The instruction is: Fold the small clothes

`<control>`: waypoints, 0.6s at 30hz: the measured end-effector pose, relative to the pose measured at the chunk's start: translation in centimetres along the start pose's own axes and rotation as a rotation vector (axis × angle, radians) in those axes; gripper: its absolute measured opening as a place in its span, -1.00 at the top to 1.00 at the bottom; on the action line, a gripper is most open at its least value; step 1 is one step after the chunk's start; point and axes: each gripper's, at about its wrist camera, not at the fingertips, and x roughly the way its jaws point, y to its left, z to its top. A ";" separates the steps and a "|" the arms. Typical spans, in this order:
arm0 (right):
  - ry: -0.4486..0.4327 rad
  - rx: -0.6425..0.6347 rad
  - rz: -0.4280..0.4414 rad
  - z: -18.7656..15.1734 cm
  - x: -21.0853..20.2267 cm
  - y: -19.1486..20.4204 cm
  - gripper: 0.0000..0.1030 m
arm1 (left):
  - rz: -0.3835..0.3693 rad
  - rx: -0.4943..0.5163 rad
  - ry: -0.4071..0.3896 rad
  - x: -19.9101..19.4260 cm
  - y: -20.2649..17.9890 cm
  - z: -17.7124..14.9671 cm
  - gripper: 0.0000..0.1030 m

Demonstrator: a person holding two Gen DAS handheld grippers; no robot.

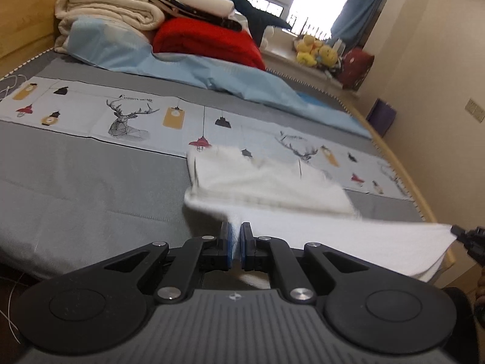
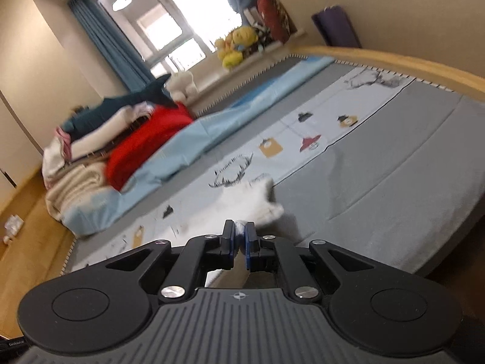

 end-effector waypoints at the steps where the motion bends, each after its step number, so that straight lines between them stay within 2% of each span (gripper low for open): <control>1: -0.005 0.005 -0.008 -0.2 -0.8 -0.2 0.89 | -0.003 -0.007 -0.001 -0.6 0.1 -0.1 0.90; 5: 0.014 0.044 -0.054 -1.2 -0.9 -0.8 0.89 | -0.004 -0.008 0.021 -0.3 0.0 -0.1 0.90; 9: 0.035 0.019 -0.096 -0.5 2.1 -0.2 0.89 | 0.032 0.013 0.045 3.6 -0.1 1.4 0.90; 13: 0.078 0.004 -0.129 1.5 7.8 0.1 0.89 | 0.059 0.004 0.071 8.8 1.0 3.8 0.90; 18: 0.172 -0.013 -0.199 3.8 17.3 0.1 0.89 | 0.122 0.032 0.134 17.3 2.6 7.0 0.90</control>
